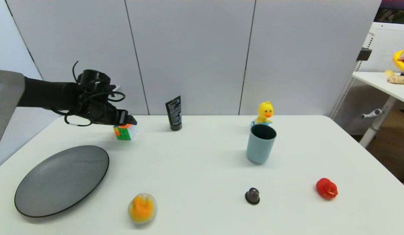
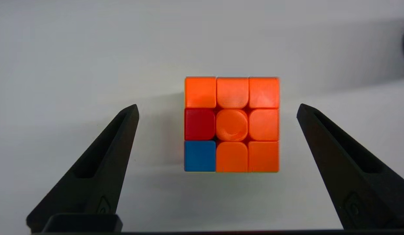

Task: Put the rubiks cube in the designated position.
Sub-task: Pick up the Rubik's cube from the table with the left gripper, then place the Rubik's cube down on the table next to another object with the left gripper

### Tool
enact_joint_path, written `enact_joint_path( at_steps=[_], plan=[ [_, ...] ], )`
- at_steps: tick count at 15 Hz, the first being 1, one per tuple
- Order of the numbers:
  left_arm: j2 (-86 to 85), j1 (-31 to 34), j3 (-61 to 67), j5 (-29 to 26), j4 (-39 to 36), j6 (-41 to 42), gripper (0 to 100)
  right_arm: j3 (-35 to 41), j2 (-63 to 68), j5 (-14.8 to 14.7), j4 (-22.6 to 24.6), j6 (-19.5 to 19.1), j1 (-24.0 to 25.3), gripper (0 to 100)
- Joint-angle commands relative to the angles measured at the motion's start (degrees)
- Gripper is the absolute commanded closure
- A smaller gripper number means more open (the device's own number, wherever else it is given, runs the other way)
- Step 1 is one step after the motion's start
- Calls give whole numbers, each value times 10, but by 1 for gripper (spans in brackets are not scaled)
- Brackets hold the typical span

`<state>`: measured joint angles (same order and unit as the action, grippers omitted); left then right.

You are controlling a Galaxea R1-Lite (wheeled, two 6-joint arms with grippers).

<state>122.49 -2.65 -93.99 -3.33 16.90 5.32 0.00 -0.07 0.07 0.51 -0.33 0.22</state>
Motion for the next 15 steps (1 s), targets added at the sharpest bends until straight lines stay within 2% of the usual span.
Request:
enact_joint_path(
  at_steps=[1,4,5,15],
  plan=[
    [22,6,-15,-2,22,6,0,0,1,0,0,0,0,0],
    [21,6,-15,-1,38,13,0,0,1,0,0,0,0,0],
    [20,5,-12,-2,38,13,100,0,1,0,0,0,0,0],
    [-24,1,-16,-4,38,-2,100,0,1,0,0,0,0,0]
  ],
)
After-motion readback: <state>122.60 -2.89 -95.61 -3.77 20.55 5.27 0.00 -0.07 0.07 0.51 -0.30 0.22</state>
